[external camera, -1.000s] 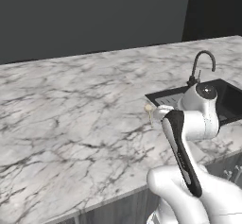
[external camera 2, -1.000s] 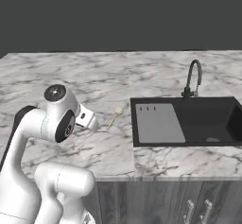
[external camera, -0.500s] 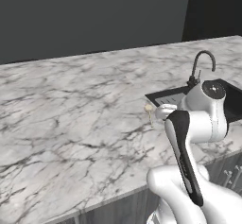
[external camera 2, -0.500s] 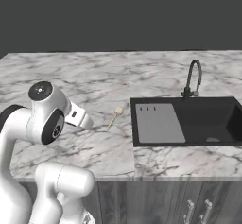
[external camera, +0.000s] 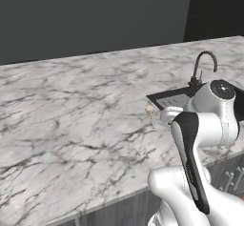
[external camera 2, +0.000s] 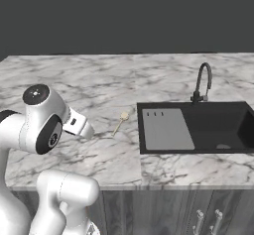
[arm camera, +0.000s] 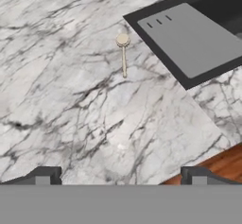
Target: Locate and retrieve the dish brush and soap dispenser from the cabinet. Place them next to the sink.
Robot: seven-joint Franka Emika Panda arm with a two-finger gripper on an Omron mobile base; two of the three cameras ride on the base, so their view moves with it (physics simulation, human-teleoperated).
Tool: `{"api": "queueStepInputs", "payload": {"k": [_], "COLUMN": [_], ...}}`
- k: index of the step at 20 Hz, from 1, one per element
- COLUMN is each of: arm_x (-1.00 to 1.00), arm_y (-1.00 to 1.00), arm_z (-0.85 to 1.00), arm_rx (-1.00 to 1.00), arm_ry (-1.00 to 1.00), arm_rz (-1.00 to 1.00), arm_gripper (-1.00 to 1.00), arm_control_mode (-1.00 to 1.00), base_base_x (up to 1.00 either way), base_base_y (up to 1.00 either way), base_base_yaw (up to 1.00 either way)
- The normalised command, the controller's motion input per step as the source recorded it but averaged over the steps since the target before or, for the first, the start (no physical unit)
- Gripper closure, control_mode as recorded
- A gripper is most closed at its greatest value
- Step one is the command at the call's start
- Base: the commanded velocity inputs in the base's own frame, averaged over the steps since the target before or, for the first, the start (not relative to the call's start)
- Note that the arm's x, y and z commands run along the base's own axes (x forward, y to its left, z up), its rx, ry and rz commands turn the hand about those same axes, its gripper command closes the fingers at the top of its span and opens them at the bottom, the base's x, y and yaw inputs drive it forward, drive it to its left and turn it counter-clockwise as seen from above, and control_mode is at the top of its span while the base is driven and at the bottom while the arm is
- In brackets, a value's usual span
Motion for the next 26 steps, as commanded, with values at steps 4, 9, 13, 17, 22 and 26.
{"api": "queueStepInputs", "payload": {"k": [4, 9, 13, 17, 22, 26], "arm_x": [0.00, 0.00, 0.00, 0.00, 0.00, 0.00], "arm_y": [0.00, 0.00, 0.00, 0.00, 0.00, 0.00], "arm_z": [0.00, 0.00, 0.00, 0.00, 0.00, 0.00], "arm_rx": [0.00, 0.00, 0.00, 0.00, 0.00, 0.00], "arm_ry": [0.00, 0.00, 0.00, 0.00, 0.00, 0.00], "arm_rz": [0.00, 0.00, 0.00, 0.00, 0.00, 0.00], "arm_gripper": [-1.00, -1.00, -1.00, -1.00, -1.00, -1.00], "arm_control_mode": [1.00, 1.00, 1.00, 1.00, 1.00, 1.00], "base_base_x": [0.00, 0.00, 0.00, 0.00, 0.00, 0.00], "base_base_y": [0.01, 0.00, 0.00, 0.00, 0.00, 0.00], "base_base_yaw": [-0.08, -0.49, -0.50, -0.50, -0.50, -0.50]}}
